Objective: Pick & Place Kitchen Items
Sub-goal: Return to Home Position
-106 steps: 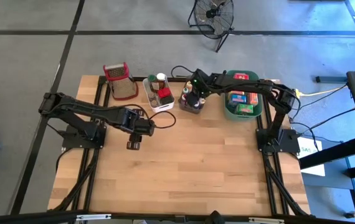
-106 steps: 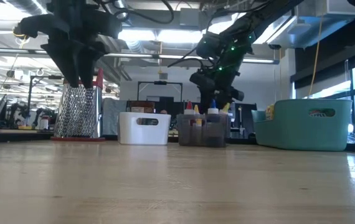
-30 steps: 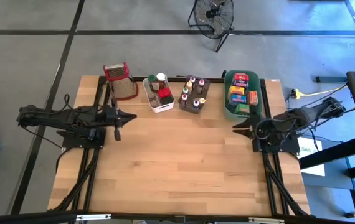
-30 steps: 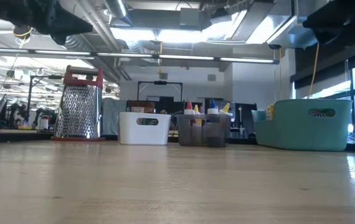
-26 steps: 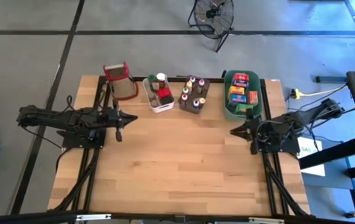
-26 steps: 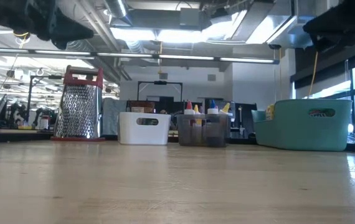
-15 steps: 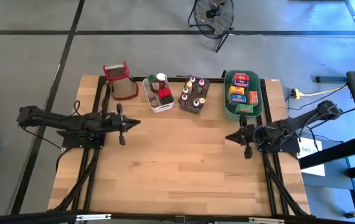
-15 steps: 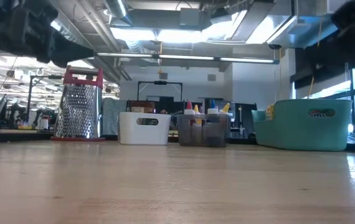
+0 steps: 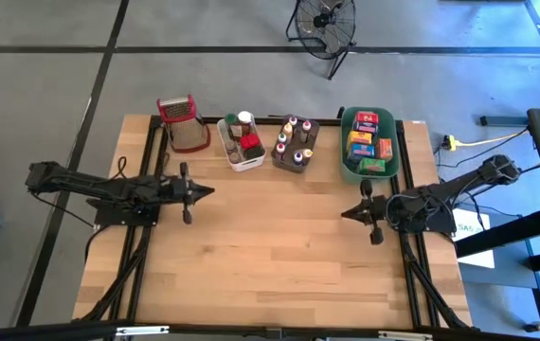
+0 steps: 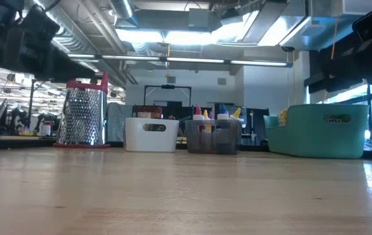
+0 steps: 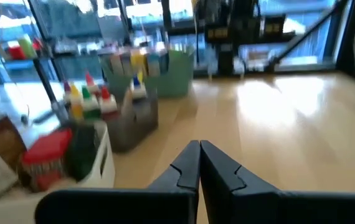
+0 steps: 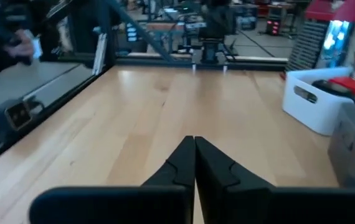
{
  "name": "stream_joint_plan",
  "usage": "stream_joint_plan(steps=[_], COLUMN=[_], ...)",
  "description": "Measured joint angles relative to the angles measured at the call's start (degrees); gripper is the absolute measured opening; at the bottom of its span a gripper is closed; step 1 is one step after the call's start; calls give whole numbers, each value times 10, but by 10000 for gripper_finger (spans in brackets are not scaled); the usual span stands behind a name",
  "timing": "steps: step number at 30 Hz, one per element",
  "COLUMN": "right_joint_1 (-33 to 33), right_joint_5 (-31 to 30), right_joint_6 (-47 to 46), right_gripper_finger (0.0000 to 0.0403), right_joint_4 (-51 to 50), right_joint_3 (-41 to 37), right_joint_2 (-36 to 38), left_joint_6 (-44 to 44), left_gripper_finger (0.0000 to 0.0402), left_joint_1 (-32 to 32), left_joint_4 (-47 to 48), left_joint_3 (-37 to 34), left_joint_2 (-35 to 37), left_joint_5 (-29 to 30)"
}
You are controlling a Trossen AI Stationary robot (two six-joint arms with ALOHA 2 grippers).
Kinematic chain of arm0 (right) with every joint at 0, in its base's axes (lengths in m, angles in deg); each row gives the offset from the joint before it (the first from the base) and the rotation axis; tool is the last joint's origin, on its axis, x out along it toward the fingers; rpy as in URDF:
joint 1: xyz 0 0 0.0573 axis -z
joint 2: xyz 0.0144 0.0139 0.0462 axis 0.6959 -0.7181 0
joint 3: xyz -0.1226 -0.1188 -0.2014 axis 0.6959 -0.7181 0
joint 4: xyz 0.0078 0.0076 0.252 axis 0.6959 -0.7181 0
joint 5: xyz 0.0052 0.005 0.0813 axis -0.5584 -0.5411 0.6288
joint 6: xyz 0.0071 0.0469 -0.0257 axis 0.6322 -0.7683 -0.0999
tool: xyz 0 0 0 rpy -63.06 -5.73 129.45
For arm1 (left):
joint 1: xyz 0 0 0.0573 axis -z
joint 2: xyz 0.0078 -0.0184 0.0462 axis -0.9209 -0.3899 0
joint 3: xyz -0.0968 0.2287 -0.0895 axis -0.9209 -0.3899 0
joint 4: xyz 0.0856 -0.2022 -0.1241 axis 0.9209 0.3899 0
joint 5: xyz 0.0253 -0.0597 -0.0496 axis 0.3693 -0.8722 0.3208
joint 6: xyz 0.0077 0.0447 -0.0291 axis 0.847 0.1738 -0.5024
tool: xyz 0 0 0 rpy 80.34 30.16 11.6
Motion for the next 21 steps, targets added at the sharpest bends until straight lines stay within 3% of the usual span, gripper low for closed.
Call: stream_joint_plan(steps=[6, 14, 21], right_joint_1=[14, 38, 43], right_joint_5=[14, -47, -51], right_joint_6=[52, 52, 47], right_gripper_finger=[7, 7, 7], right_joint_4=[-28, -66, -66], right_joint_3=[0, 0, 0], right_joint_2=[0, -1, -3], left_joint_6=[-19, -36, -62], left_gripper_finger=[4, 10, 13], left_joint_1=[0, 0, 0], left_joint_4=[93, 110, 110], left_joint_3=[0, 0, 0], left_joint_2=[0, 0, 0], left_joint_5=[3, 3, 5])
